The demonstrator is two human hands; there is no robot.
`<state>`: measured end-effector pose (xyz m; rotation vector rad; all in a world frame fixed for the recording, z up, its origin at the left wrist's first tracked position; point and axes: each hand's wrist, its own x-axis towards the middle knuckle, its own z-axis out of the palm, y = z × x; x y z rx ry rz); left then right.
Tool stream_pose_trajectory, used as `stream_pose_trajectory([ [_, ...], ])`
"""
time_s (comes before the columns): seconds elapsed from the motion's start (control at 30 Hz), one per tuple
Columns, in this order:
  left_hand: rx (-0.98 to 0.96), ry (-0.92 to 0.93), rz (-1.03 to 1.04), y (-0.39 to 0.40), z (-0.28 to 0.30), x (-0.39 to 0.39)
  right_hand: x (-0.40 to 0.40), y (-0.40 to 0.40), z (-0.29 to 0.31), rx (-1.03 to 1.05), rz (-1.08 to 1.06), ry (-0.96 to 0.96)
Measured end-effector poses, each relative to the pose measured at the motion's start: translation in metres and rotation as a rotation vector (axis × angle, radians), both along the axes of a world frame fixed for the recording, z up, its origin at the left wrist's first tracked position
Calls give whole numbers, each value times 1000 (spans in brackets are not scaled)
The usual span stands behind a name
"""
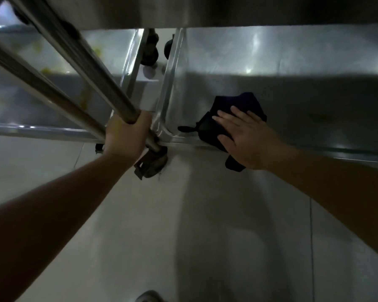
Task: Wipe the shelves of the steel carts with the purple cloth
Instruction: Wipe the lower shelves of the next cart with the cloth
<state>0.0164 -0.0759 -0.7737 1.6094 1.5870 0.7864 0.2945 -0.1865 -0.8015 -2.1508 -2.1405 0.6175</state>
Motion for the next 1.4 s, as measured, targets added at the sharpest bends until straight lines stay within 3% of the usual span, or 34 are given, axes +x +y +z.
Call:
stream_pose_trajectory([
  [0.13, -195, 308, -3, -20, -13, -2, 30, -13, 1, -36, 36, -30],
  [0.27, -738, 500, -220, -44, -19, 14, 49, -29, 1, -39, 30, -40],
  [0.3, -755, 553, -300, -51, -18, 22, 55, -34, 1, -40, 28, -39],
  [0.4, -507, 772, -576, -64, -11, 58, 80, -51, 1, -38, 26, -25],
  [0.47, -366, 757, -662, -71, 0, 85, 100, -65, 1, -34, 13, -21],
  [0.63, 59, 630, -718, -75, 11, 151, 150, -107, 1, -24, -61, -17],
  [0.7, 138, 604, -713, -73, 4, 170, 170, -127, 3, 14, -99, -38],
  [0.83, 426, 736, -764, -81, -5, 201, 209, -166, 8, 91, -234, -95],
  [1.03, 210, 662, -525, -105, -22, 236, 275, -216, 7, 129, -504, -152],
  [1.27, 190, 642, -421, -136, -32, 260, 334, -247, 7, 52, -1006, -239],
  [1.33, 193, 628, -426, -148, -33, 274, 316, -231, 12, 41, -1010, -241],
  [1.4, 206, 626, -421, -158, -36, 287, 282, -216, 14, 72, -874, -231],
])
